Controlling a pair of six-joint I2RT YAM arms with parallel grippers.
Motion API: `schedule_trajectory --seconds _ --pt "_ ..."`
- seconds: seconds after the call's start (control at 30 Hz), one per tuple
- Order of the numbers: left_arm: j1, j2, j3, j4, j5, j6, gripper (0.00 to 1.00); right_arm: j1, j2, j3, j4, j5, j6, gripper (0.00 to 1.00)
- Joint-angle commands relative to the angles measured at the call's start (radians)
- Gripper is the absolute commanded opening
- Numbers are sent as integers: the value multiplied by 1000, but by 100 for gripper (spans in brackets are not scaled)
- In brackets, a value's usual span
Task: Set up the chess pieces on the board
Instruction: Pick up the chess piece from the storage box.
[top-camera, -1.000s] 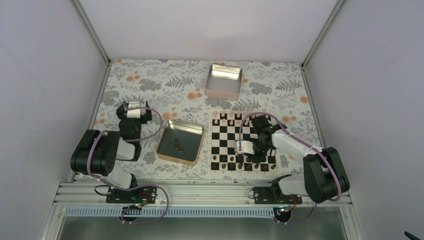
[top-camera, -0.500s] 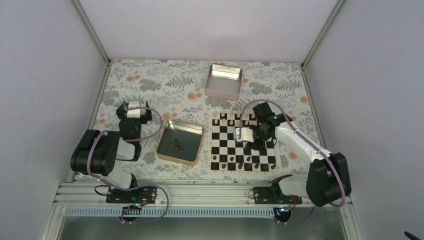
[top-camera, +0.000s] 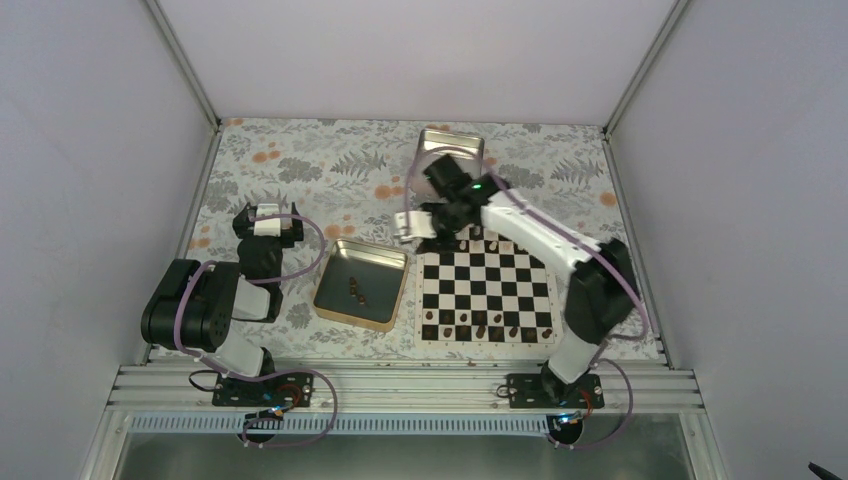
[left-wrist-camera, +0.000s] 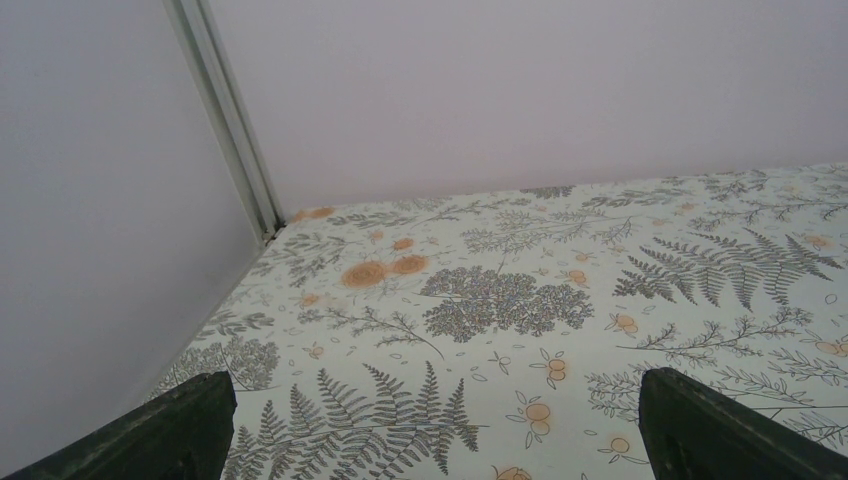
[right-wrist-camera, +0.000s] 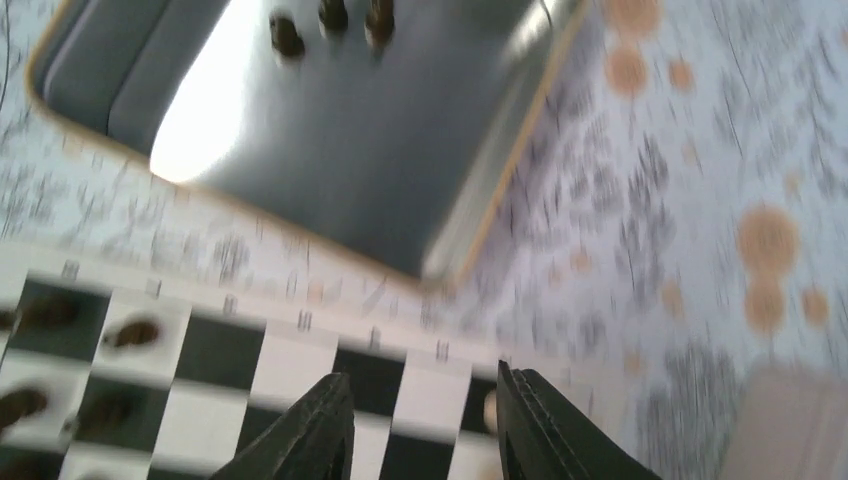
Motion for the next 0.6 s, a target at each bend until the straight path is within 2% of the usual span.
schedule_trajectory --seconds 0.0,0.23,0.57 --pt "-4 13 0 50 4 5 100 152 173 114 57 -3 114 39" --pt "-3 12 0 50 5 4 100 262 300 175 250 -46 212 39" --pt "-1 13 0 50 6 3 100 296 492 254 350 -51 274 37"
